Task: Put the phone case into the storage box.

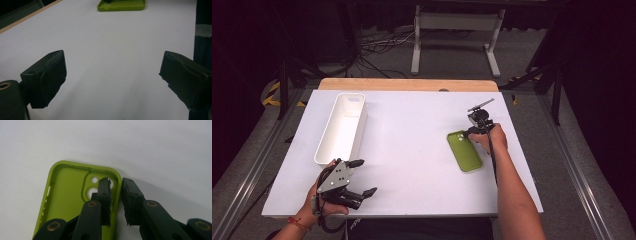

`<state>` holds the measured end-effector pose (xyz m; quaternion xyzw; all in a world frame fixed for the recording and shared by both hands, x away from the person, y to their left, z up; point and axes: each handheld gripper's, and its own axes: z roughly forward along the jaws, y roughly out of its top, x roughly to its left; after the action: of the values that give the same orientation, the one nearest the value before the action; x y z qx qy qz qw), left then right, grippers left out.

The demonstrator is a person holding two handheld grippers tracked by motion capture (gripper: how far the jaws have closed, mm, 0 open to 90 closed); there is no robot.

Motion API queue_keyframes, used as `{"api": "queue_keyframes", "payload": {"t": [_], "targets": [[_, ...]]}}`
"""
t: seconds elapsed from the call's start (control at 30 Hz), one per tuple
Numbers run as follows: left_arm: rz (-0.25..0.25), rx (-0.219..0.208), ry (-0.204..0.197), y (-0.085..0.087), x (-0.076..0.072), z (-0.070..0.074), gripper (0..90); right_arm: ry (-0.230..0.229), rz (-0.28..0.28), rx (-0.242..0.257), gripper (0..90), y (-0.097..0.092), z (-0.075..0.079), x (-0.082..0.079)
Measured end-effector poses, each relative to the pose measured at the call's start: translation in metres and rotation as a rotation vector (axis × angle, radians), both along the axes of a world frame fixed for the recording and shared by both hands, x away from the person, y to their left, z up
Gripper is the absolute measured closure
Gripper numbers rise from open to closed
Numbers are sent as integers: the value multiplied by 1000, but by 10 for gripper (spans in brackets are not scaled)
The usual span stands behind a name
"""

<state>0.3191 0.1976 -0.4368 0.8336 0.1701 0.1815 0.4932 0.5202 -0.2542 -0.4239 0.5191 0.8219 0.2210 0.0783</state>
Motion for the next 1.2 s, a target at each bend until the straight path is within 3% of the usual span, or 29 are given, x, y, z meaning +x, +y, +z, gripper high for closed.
{"api": "queue_keyframes", "payload": {"t": [0.37, 0.63, 0.87, 1.2], "targets": [[1, 4, -3, 0, -1, 1, 82, 0, 1, -17, 846, 0, 2, -1], [-5, 4, 1, -2, -1, 0, 82, -16, 2, -57, 880, 3, 1, -2], [-10, 7, 7, -4, -1, -1, 82, -43, 4, -119, 884, 10, 1, -5], [-16, 13, 15, -4, -1, -1, 81, -48, 15, -143, 874, 13, 1, -5]]}}
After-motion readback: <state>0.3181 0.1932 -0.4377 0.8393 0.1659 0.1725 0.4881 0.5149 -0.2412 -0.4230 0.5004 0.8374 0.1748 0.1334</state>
